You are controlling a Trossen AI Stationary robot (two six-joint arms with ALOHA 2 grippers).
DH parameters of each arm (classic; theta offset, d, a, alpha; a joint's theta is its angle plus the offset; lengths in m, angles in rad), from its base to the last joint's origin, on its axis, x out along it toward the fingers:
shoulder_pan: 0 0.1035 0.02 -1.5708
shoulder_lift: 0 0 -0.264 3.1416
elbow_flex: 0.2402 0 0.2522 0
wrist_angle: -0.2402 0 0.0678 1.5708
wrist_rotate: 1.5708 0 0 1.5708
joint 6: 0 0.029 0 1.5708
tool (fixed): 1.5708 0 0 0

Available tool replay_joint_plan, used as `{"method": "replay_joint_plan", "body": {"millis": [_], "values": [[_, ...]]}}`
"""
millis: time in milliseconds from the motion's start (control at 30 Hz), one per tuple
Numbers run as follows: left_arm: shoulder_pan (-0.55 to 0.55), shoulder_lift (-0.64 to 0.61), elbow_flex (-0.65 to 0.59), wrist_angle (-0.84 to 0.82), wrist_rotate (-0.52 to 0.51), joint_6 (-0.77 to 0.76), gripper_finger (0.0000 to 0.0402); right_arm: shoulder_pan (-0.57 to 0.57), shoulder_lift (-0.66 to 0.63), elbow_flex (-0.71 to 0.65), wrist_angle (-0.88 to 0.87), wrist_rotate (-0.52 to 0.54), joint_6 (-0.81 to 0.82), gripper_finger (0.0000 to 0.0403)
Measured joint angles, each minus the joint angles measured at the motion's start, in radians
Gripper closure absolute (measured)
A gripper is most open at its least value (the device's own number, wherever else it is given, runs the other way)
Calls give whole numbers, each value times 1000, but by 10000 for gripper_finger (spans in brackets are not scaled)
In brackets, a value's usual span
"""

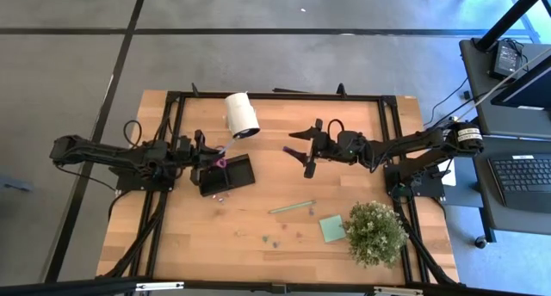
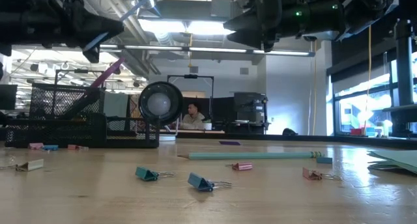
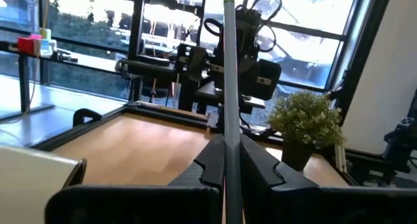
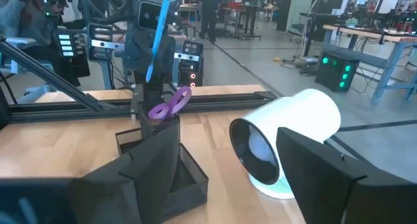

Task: Pick and place office supplies into organizer
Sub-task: Put the blue pencil into the black desk organizer

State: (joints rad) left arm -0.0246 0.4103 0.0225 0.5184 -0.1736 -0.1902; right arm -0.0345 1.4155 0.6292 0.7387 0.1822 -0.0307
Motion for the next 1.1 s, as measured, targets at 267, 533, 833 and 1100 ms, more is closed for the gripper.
{"method": "replay_joint_plan", "body": {"millis": [267, 533, 833, 1100], "values": [[-1, 0, -15, 10, -9, -12, 385, 0, 0, 0, -15, 0, 0, 140], [-1, 0, -15, 10, -14, -7, 384, -9, 12, 60, 105, -238, 43, 150], [-1, 0, -15, 9, -9, 19, 384, -22, 285, 367, 52, -367, -61, 171], [-1, 0, -15, 9, 48, 21, 384, -62, 449, 581, -23, -399, -48, 173]]}}
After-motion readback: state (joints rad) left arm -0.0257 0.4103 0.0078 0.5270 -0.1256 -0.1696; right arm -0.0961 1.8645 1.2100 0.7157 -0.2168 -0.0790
